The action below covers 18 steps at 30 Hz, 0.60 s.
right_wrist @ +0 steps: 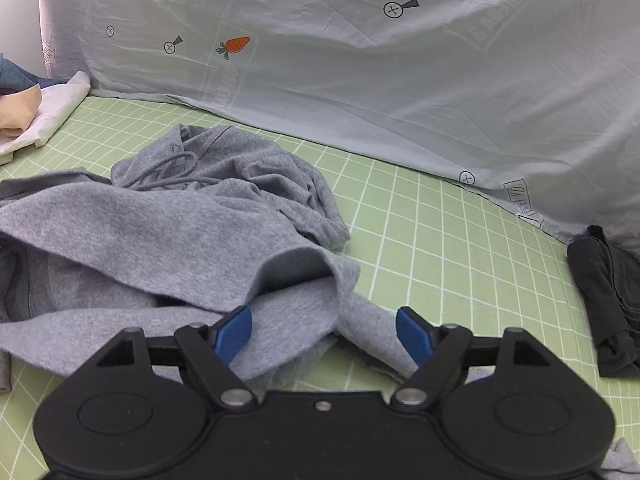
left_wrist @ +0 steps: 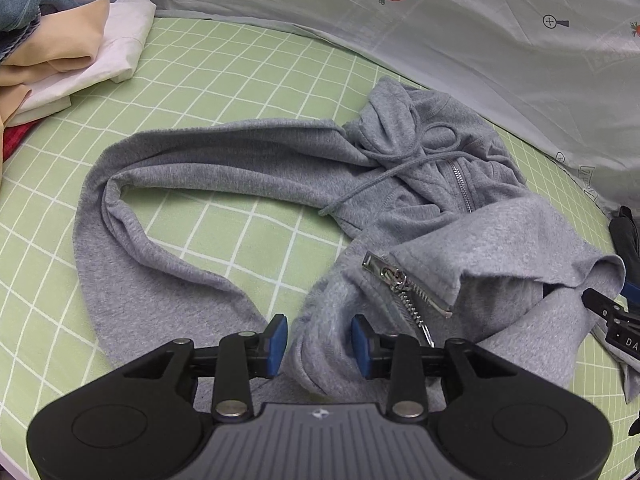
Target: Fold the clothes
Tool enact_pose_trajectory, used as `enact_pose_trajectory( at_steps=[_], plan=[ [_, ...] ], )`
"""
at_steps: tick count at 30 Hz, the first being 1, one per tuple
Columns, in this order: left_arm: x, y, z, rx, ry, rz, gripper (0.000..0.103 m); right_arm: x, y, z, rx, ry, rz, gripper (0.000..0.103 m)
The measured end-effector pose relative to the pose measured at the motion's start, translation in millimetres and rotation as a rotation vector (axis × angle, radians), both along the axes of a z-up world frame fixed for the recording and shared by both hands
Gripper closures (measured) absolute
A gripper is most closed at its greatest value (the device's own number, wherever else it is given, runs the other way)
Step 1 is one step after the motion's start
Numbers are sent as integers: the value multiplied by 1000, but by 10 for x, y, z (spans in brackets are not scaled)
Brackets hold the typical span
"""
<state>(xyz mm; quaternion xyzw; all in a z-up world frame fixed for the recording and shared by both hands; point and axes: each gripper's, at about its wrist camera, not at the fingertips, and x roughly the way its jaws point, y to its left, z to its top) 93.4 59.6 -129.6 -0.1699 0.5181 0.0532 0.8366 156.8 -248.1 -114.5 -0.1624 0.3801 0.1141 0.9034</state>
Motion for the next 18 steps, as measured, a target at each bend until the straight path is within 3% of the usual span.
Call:
enact_pose_trajectory(
  at_steps=[9, 13, 16, 18],
  plan=[
    [3, -13, -55, -13, 34, -7, 66, -106, 266, -32, -256, -127, 166, 22],
    [-17, -3, -61, -23, 46, -3, 66, -95, 450, -89, -425, -200, 309, 23],
    [-25, -4, -70, -27, 58, -6, 66, -61, 534, -149, -523, -209, 402, 27],
    [-27, -8, -86, -33, 72, -14, 66, -19, 557, -177, -535, -186, 430, 36]
  ],
)
